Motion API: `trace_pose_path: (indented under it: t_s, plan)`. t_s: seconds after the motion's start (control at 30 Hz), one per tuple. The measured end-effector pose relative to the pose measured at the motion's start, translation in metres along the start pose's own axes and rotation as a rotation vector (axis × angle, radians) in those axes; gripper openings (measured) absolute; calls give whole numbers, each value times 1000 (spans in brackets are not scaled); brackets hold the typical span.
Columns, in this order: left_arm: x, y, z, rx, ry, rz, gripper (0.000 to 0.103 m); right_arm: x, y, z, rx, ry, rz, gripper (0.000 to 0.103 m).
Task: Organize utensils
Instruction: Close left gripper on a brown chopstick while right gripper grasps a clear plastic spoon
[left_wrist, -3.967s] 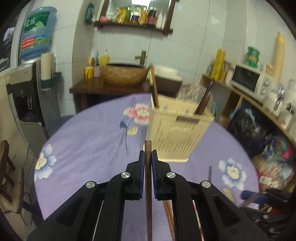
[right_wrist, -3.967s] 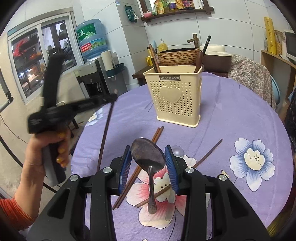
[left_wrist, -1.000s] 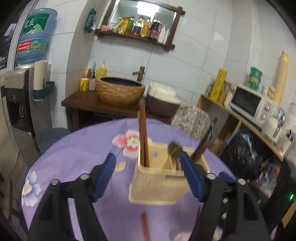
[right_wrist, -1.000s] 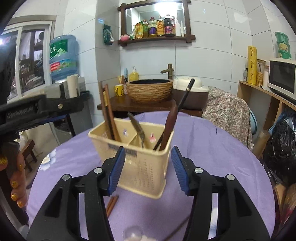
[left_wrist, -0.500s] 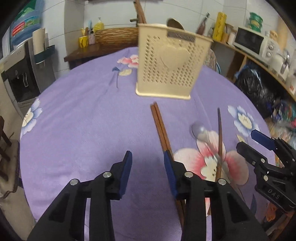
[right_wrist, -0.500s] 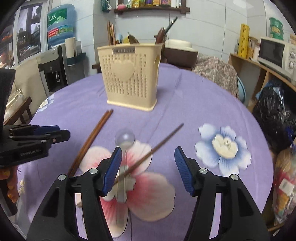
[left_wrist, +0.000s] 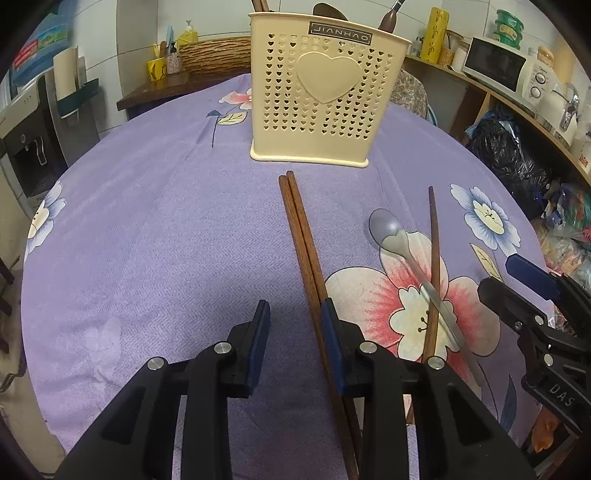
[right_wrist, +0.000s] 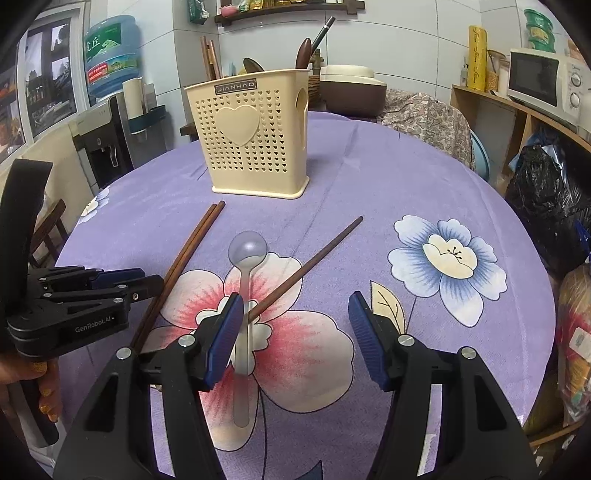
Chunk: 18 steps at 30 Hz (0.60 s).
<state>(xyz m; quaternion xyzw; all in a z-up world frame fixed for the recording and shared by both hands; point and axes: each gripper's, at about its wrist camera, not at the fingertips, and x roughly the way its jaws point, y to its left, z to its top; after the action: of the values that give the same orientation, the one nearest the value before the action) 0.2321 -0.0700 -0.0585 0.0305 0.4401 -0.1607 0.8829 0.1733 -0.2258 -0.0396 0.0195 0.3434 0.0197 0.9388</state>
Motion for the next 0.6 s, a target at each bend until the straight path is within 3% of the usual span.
trace_pose_path:
  t_s: [0.2, 0.37, 0.6]
  plan:
    - [9, -2, 7, 3, 14, 10, 30, 0, 0, 1, 11, 6, 13, 60]
    - [18, -7, 17, 45, 20, 67, 29, -2, 2, 2, 10, 4, 19, 60]
    - [14, 12, 16, 8, 19, 33, 15, 1, 2, 4, -15, 16, 19, 60]
